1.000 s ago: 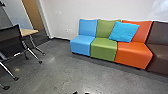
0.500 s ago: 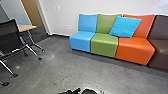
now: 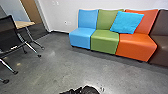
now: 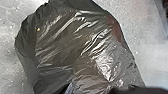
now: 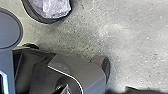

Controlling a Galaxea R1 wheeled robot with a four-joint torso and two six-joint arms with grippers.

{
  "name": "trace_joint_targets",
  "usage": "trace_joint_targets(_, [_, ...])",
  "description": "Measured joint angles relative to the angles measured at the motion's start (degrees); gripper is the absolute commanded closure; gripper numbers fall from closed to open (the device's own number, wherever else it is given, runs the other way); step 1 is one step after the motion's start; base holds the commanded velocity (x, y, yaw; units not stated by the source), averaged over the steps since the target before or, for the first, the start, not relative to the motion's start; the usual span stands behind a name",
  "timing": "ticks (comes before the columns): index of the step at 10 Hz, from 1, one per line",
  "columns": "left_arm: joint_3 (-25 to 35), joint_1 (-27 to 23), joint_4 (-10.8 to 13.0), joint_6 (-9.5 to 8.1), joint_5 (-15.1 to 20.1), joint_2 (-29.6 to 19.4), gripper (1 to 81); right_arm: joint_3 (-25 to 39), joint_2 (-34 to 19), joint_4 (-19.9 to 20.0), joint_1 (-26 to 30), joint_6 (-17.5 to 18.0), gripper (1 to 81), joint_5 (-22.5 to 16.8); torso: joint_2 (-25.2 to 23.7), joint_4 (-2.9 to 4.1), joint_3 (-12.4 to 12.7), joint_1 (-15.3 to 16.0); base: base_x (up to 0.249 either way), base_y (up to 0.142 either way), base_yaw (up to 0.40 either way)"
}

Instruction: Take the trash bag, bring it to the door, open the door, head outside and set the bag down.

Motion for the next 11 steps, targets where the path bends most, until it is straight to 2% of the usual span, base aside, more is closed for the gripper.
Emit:
trace_joint_targets(2, [-1.0, 0.0, 0.0, 0.20, -1.6, 1.8, 1.0, -0.5, 1.0, 0.0, 0.1, 0.0, 1.0, 0.1, 0.0, 0.00, -3.6, 0.0, 0.000, 0.000, 0.000])
trace_joint_targets(4, [-1.0, -0.7, 0.0, 0.37, -3.3, 2.0, 1.0, -1.2, 1.5, 0.1, 0.3, 0.0, 1.0, 0.1, 0.0, 0.00, -4.7, 0.0, 0.000, 0.000, 0.000])
trace_joint_targets(8, [-1.1, -0.8, 1.6, 0.43, -9.0, 4.5, 1.0, -2.3, 2.4, 0.2, 0.4, 0.0, 1.0, 0.0, 0.1, 0.00, -4.6, 0.0, 0.000, 0.000, 0.000])
trace_joint_targets(11, [-1.1, 0.7, 1.7, 0.45, -13.3, 4.7, 1.0, -2.3, 2.6, 0.2, 0.5, 0.0, 1.0, 0.0, 0.1, 0.00, -4.7, 0.0, 0.000, 0.000, 0.000])
